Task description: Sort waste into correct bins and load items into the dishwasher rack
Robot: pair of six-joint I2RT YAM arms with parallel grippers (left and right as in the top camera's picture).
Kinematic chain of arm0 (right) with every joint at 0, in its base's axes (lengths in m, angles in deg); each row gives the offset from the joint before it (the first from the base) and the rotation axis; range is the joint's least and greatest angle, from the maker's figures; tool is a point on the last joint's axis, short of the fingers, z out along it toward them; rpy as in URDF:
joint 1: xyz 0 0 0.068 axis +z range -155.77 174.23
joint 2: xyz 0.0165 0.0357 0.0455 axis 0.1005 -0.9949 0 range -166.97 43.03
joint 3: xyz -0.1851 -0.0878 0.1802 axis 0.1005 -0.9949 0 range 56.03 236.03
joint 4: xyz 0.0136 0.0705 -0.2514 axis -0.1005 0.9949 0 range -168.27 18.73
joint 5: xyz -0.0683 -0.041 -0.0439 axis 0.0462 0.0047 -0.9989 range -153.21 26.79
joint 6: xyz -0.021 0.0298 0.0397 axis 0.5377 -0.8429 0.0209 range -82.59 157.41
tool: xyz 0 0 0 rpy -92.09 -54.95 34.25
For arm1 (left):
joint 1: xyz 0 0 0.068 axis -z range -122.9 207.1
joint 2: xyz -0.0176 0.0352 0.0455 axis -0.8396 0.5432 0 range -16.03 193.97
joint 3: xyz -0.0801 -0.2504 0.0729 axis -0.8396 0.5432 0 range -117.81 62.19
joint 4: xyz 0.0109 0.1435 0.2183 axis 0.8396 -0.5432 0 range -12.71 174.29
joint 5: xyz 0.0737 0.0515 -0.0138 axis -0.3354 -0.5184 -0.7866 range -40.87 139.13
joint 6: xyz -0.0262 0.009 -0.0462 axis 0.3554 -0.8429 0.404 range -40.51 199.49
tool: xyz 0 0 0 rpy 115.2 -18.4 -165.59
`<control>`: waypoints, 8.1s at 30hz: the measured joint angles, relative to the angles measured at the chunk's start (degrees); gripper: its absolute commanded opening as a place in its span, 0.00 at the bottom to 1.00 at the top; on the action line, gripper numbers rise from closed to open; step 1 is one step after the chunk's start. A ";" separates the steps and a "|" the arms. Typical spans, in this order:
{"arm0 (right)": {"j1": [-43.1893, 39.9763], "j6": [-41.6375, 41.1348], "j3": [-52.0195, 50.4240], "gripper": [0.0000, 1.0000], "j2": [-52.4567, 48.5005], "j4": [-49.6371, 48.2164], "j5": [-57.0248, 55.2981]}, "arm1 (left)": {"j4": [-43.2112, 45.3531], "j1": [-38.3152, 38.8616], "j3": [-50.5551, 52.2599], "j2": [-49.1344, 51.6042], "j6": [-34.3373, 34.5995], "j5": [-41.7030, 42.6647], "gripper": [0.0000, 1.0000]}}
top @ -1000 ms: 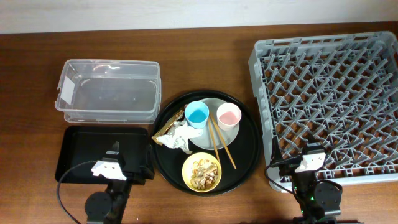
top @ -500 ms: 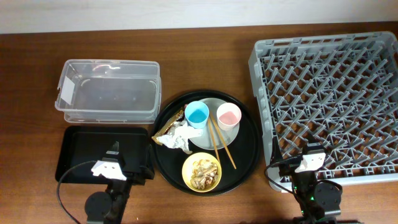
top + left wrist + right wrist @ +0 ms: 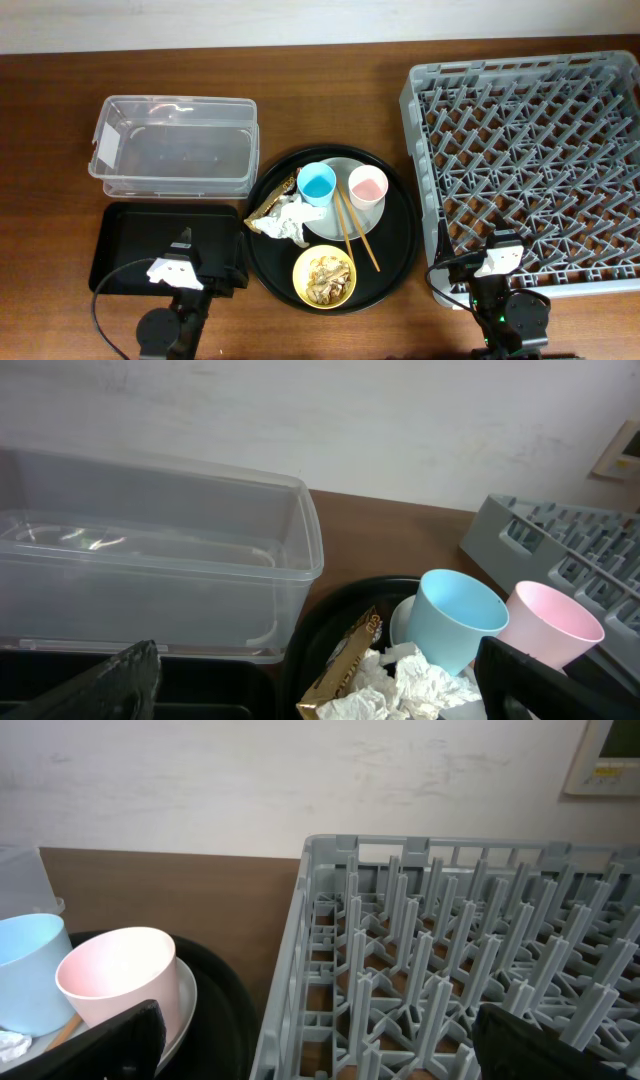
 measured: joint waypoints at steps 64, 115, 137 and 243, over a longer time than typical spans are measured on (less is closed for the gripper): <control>0.00 0.04 -0.04 0.99 0.22 -0.02 0.00 | -24.33 28.33 -49.88 89.13 37.70 -18.43 0.75; 0.00 0.04 -0.04 0.99 0.24 -0.02 0.00 | -38.07 19.91 -50.31 71.97 25.29 -20.39 0.01; 0.00 0.04 -0.04 0.99 0.26 -0.02 0.00 | -45.72 4.35 -46.82 75.56 17.22 -26.53 0.58; 0.00 0.04 -0.04 0.99 0.26 -0.02 0.00 | -28.15 23.43 -60.57 104.17 -12.81 -22.91 0.00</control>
